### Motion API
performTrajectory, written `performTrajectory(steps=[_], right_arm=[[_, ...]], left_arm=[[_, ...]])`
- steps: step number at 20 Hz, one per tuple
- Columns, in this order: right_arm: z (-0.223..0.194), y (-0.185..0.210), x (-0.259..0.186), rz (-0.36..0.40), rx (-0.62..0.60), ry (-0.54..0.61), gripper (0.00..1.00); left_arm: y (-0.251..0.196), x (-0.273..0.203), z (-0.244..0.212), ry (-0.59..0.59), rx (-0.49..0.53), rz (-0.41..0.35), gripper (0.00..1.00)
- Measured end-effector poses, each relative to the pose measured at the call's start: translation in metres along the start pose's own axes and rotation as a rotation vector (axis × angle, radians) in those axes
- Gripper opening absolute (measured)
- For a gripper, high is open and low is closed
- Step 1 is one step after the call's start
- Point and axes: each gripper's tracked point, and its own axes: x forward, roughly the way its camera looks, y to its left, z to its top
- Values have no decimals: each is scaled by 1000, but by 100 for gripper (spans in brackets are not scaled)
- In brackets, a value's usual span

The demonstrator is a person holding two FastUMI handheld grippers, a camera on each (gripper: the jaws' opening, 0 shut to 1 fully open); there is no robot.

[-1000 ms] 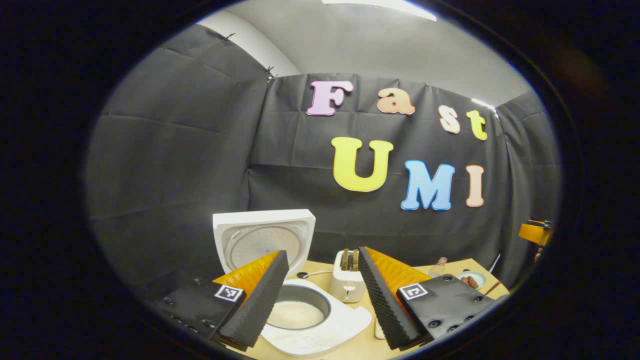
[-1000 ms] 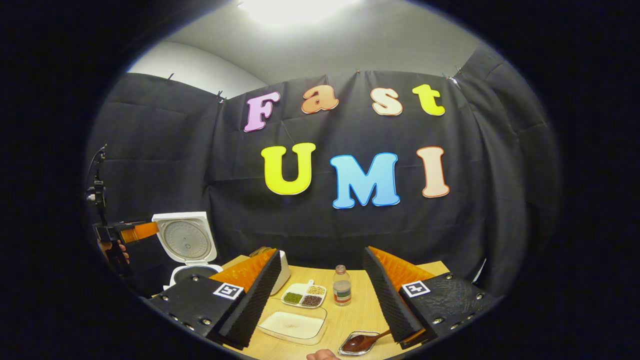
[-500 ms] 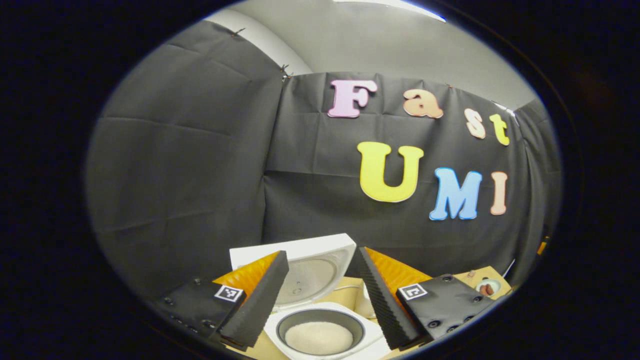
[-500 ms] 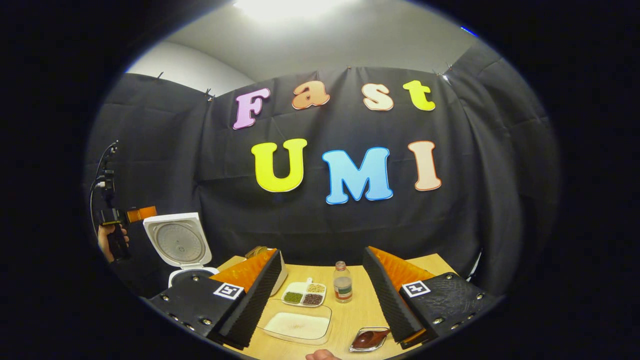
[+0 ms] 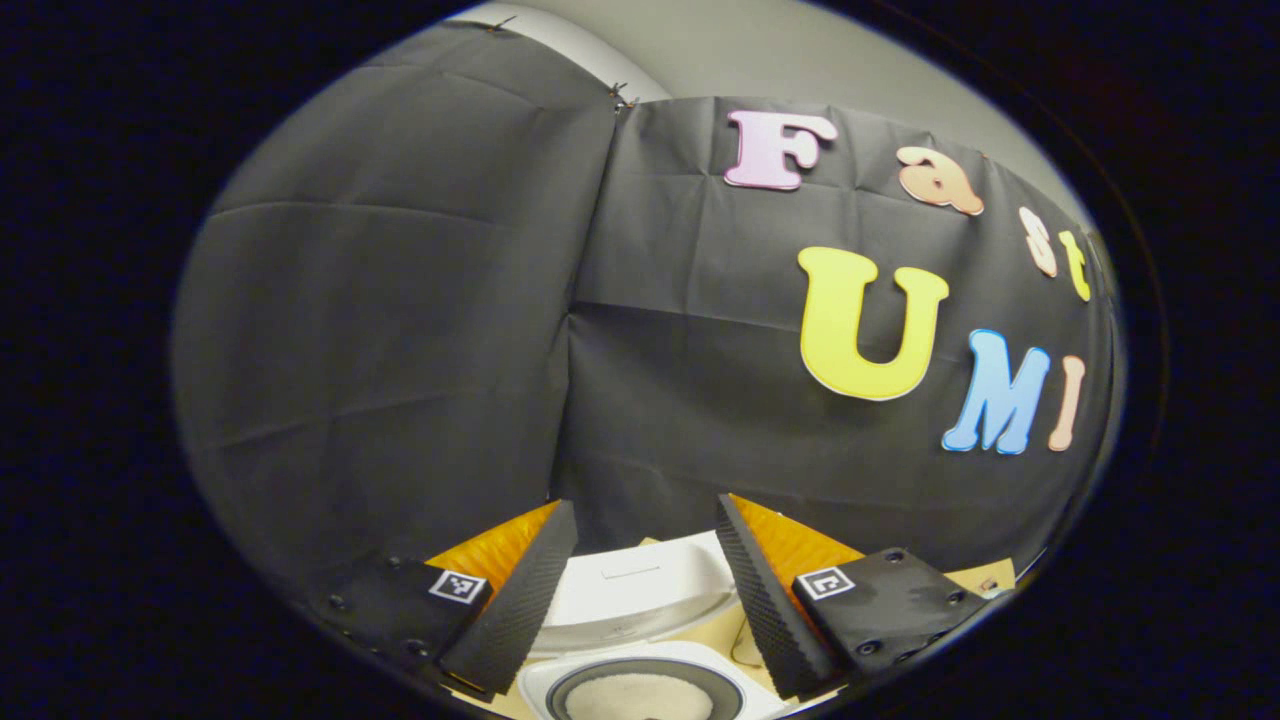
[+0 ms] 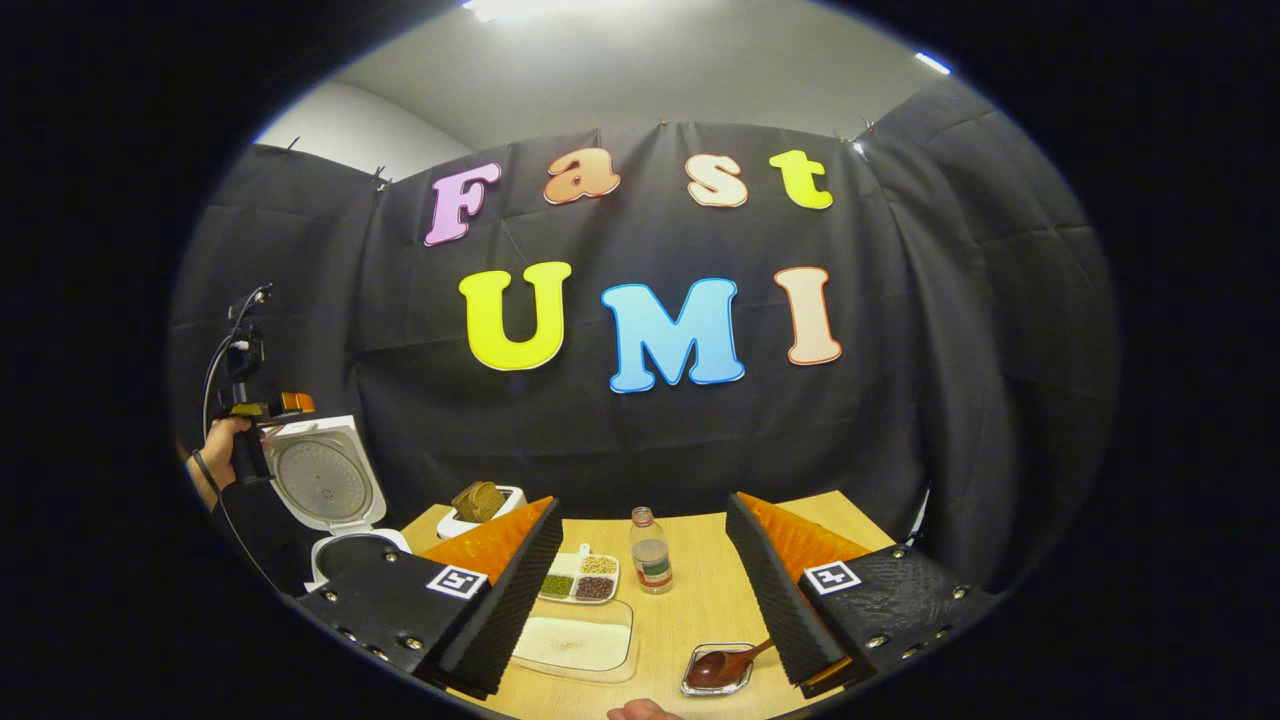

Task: Close the left gripper, press the button to open the rice cooker; take a wooden spoon from the chopstick holder with the right hand, scoop a spoonful of rice and pour it into the rice cooker, then put the wooden spoon back into the chopstick holder.

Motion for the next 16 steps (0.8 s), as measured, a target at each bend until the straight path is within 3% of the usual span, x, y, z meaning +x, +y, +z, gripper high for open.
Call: performTrajectory(steps=[2, 6, 7, 9, 16], right_arm=[[2, -7, 0, -14, 2, -1, 99], [4, -16, 2, -28, 6, -3, 99], [6, -19, 2, -32, 4, -10, 99], [11, -18, 1, -25, -7, -24, 100], [10, -23, -2, 13, -11, -23, 99]], left_arm=[[6, 19, -4, 22, -12, 35, 97], [14, 32, -24, 80, 58, 126, 95], [13, 31, -23, 72, 61, 126, 92], [12, 30, -23, 81, 50, 124, 98], [9, 27, -21, 57, 58, 117, 98]])
